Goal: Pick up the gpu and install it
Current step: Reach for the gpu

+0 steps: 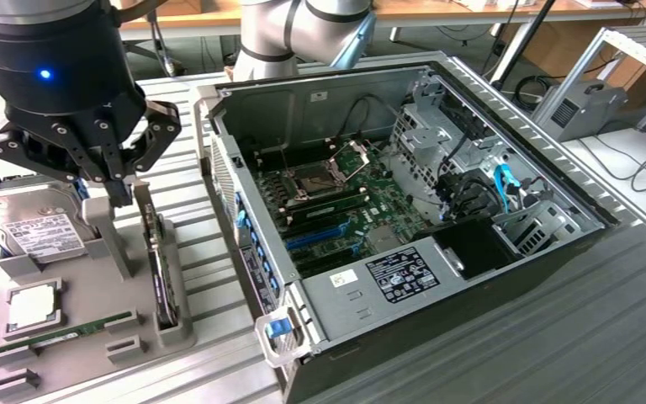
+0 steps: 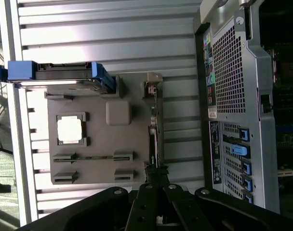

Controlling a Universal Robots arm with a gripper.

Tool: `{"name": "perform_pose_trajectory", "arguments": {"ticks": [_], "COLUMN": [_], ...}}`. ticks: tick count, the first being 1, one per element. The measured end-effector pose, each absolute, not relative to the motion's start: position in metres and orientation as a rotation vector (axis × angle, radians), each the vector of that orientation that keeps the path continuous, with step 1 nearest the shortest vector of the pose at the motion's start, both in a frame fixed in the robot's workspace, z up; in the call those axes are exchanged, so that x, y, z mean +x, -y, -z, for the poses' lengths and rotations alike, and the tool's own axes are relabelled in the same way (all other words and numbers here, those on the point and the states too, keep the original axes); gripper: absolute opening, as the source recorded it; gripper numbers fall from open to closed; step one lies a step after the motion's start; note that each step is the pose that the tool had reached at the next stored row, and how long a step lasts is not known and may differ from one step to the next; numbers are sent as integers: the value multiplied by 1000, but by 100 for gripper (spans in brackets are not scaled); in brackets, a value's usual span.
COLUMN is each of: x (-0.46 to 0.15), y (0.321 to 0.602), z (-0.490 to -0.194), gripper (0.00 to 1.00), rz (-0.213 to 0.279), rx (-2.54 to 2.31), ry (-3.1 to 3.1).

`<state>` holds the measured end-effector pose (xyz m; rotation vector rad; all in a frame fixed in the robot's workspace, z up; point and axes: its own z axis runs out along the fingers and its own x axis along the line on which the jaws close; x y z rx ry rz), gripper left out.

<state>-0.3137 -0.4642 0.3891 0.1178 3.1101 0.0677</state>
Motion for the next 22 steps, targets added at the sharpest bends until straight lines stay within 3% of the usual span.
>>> {"name": "perform_pose_trajectory", "arguments": {"ticks": [22], "x": [-314], "y": [471], "z": [-389], "gripper": [11], "rz": [-68], "rx": [118], "ry": [-3110]}}
